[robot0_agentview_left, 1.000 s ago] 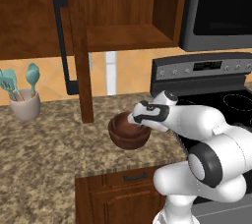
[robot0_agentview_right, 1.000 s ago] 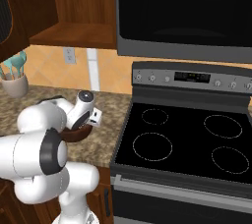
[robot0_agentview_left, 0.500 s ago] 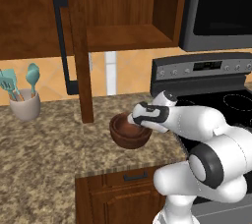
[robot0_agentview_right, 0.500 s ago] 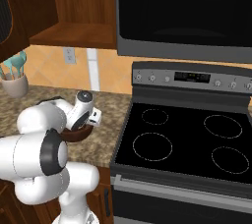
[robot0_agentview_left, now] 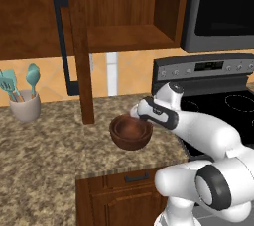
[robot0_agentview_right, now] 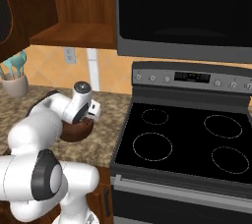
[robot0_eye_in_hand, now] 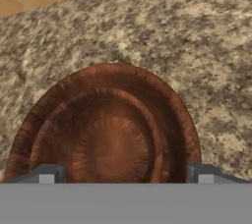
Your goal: Pick up the bowls on the counter and stack them on top of one another in the open cabinet. Place the smaller bowl on top of the larger bowl.
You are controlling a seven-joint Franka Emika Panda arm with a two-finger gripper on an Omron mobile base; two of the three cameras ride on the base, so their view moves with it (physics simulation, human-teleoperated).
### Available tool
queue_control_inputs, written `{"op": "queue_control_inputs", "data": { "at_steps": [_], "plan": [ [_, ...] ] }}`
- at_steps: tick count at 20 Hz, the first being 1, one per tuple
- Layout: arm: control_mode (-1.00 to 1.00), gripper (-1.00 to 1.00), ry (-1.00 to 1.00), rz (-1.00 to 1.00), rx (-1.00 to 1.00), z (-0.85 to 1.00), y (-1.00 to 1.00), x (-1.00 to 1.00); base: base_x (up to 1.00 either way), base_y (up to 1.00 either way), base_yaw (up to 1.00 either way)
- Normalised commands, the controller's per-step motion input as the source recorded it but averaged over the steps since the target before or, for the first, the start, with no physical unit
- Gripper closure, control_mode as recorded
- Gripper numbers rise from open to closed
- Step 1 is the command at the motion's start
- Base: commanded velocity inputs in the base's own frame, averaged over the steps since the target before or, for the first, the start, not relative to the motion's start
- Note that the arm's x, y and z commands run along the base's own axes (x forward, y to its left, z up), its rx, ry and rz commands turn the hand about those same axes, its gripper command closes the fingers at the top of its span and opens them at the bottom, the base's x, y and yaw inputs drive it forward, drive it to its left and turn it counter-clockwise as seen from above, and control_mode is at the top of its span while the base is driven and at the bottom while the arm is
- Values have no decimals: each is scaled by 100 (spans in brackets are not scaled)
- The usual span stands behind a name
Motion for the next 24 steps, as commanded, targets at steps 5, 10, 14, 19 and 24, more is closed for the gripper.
{"op": "queue_control_inputs", "data": {
  "at_steps": [5, 10, 14, 19, 24],
  "plan": [
    [-100, -100, 1, 0, 0, -5, -30, -1, 0, 0, 0],
    [-100, -100, 2, 0, 0, -19, -13, 0, 0, 0, 0],
    [-100, -100, 5, 0, 0, -27, 0, 1, 0, 0, 0],
    [-100, -100, 6, 0, -1, -30, 0, 5, 0, 0, 0],
    [-100, -100, 5, 0, -4, -29, 0, 6, 0, 0, 0]
  ]
}}
